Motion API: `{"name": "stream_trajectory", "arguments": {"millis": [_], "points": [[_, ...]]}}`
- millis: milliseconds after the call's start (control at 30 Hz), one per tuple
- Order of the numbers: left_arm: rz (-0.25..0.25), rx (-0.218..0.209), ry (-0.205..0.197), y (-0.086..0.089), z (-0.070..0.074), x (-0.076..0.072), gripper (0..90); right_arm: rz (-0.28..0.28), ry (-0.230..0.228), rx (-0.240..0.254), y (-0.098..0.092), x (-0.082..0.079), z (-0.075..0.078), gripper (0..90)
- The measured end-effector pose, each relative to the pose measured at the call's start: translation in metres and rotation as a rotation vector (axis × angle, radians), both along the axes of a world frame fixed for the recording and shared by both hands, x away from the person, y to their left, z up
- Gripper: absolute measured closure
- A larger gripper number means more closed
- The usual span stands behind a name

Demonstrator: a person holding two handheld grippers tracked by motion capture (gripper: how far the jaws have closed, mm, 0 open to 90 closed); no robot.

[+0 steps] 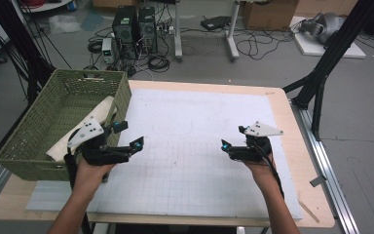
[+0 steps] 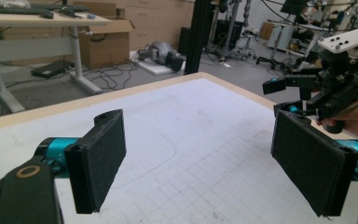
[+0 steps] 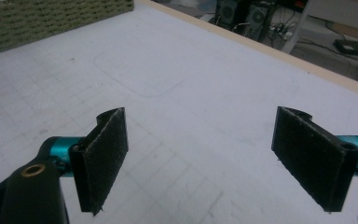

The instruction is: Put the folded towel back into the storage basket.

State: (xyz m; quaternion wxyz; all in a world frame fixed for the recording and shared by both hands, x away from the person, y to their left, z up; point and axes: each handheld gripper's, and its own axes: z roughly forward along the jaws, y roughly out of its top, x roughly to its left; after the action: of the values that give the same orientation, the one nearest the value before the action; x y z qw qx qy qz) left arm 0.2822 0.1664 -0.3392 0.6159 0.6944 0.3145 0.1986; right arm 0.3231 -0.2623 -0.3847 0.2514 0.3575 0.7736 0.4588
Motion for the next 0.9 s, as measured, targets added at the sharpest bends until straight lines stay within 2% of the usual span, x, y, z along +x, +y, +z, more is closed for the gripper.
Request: {"name": "stream_trajectory", "arguments": {"millis": [133, 333, 400, 533, 667, 900], "points": [[-0.028, 0.017, 0.013, -0.016, -0.008, 0.005, 18.3, -0.031, 0.001, -0.002, -0.013, -0.013, -0.006, 16.8], [-0.059, 0.035, 0.049, -0.034, -0.036, 0.014, 17.6, -0.081, 0.004, 0.006, -0.029, -0.025, -0.015, 15.9], [-0.066, 0.034, 0.034, -0.039, -0.044, 0.015, 17.6, -0.094, 0.005, 0.010, -0.034, -0.029, -0.018, 15.9], [-0.083, 0.058, 0.012, -0.049, -0.059, 0.014, 17.9, -0.114, 0.002, 0.004, -0.041, -0.034, -0.023, 15.9], [-0.095, 0.069, 0.002, -0.052, -0.069, 0.013, 17.9, -0.130, -0.001, 0.010, -0.048, -0.037, -0.027, 15.9], [-0.087, 0.084, 0.022, -0.051, -0.078, 0.013, 17.9, -0.136, -0.006, 0.006, -0.049, -0.038, -0.029, 15.9]]}}
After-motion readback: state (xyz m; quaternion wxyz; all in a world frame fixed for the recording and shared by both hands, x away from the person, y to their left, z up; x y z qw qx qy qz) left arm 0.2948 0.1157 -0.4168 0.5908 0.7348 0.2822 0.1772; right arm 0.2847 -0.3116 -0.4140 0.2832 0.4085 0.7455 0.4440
